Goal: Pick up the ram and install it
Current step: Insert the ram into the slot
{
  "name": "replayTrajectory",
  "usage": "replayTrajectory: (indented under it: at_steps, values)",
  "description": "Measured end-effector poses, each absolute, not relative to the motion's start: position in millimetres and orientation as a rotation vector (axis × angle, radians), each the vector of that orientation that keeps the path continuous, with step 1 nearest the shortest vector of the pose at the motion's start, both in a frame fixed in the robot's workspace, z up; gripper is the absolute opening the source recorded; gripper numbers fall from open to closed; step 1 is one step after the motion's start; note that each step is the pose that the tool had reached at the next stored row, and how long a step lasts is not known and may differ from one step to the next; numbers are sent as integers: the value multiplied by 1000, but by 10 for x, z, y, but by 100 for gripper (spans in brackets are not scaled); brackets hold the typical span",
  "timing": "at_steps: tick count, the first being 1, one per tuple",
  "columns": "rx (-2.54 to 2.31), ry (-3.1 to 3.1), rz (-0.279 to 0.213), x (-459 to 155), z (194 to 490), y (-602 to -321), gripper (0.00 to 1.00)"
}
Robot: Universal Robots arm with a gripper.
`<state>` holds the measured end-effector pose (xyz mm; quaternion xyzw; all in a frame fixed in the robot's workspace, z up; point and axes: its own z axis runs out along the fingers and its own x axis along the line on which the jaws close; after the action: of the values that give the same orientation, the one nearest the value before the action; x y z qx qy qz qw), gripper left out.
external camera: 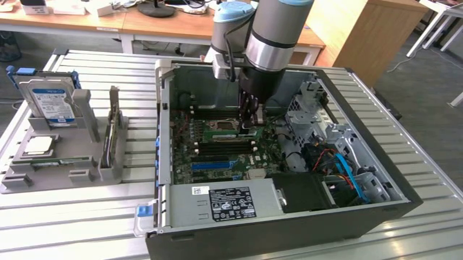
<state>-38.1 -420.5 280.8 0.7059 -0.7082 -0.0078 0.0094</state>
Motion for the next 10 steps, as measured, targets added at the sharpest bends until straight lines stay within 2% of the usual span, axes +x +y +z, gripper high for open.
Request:
replayTrajectory:
  at_steps: [10]
  values:
    - [2201, -2216, -23, -380, 2712, -4205, 12]
